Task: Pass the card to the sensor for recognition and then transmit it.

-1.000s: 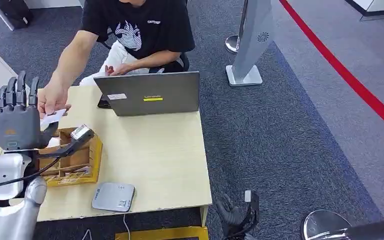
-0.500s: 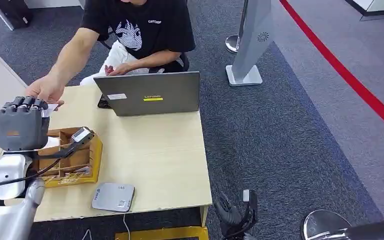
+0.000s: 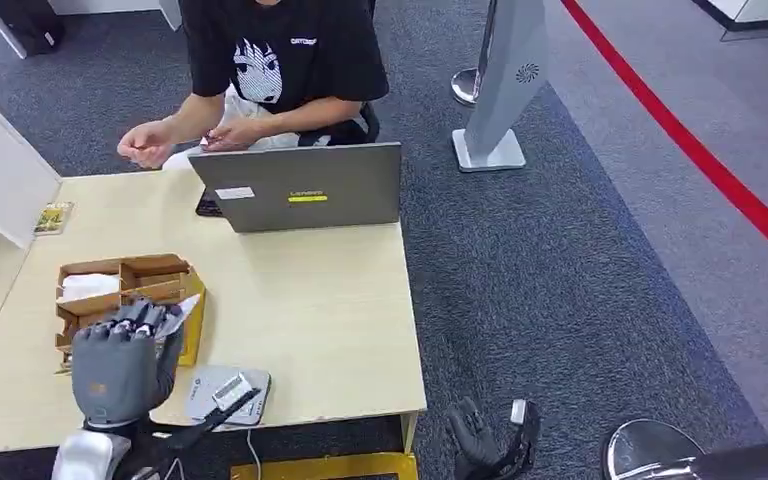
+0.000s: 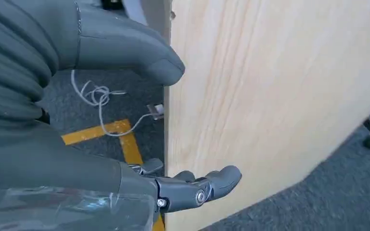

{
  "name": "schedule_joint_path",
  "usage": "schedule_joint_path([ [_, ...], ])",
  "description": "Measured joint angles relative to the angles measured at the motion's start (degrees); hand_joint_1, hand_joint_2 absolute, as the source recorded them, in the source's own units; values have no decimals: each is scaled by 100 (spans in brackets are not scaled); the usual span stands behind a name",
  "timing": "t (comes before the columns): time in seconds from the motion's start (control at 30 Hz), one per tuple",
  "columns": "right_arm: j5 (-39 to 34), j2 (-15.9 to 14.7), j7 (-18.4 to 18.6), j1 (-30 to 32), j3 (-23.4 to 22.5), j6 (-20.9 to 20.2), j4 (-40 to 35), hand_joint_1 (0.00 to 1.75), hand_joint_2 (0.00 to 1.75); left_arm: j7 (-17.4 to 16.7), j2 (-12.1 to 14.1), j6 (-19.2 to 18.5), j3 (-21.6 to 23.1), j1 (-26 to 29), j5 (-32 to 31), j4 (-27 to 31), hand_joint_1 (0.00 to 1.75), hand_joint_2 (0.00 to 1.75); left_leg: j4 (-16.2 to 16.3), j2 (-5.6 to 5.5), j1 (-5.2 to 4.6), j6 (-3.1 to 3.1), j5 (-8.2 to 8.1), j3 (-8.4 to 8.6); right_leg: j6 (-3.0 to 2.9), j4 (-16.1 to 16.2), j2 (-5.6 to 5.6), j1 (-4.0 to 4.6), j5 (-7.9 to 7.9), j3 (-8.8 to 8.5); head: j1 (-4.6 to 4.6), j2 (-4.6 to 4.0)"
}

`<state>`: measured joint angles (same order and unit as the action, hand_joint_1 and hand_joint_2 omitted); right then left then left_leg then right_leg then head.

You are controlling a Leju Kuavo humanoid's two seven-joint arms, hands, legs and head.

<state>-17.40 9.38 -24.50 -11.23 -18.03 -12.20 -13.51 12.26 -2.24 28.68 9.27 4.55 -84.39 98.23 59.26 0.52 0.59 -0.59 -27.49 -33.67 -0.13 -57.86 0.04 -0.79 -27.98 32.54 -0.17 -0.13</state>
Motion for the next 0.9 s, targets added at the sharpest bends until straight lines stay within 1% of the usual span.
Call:
schedule_joint_path([
  [0.13,6,-22,-96,88,-212,11,-11,0,175,173,-465,-114,2,470,109,-46,175,175,0,-4,1,0,0,-2,0,0,-6,0,0,-1,0,0],
  [0.27,68,-33,-149,144,-364,17,-31,0,175,276,-731,-140,-40,676,317,-269,175,175,0,-5,3,1,3,-1,-1,0,-9,0,1,-3,-2,0],
  [0.4,186,-44,-182,190,-501,2,-46,0,175,487,-947,-173,-407,727,494,-560,175,175,0,-5,4,1,4,0,-2,-2,-9,1,2,-4,-2,0],
  [0.53,345,-48,-175,202,-580,0,-46,0,175,700,-982,-107,-822,704,522,-969,175,175,-1,-5,5,0,4,1,-2,-3,-8,1,2,-3,-2,0],
  [0.67,424,-48,-171,202,-623,0,-46,0,175,728,-980,-72,-1073,633,531,-1358,175,175,-1,-7,5,0,4,0,-2,-3,-9,2,2,-3,0,0],
  [0.73,439,-48,-171,201,-632,0,-46,0,175,737,-980,-44,-1158,592,531,-1525,175,175,-1,-7,4,0,4,0,-2,-3,-9,3,2,-3,-2,0],
  [0.9,439,-48,-171,201,-632,0,-46,0,175,737,-980,-42,-1161,589,531,-1538,175,175,-1,-7,4,0,4,0,-2,-3,-9,3,2,-4,-2,0],
])
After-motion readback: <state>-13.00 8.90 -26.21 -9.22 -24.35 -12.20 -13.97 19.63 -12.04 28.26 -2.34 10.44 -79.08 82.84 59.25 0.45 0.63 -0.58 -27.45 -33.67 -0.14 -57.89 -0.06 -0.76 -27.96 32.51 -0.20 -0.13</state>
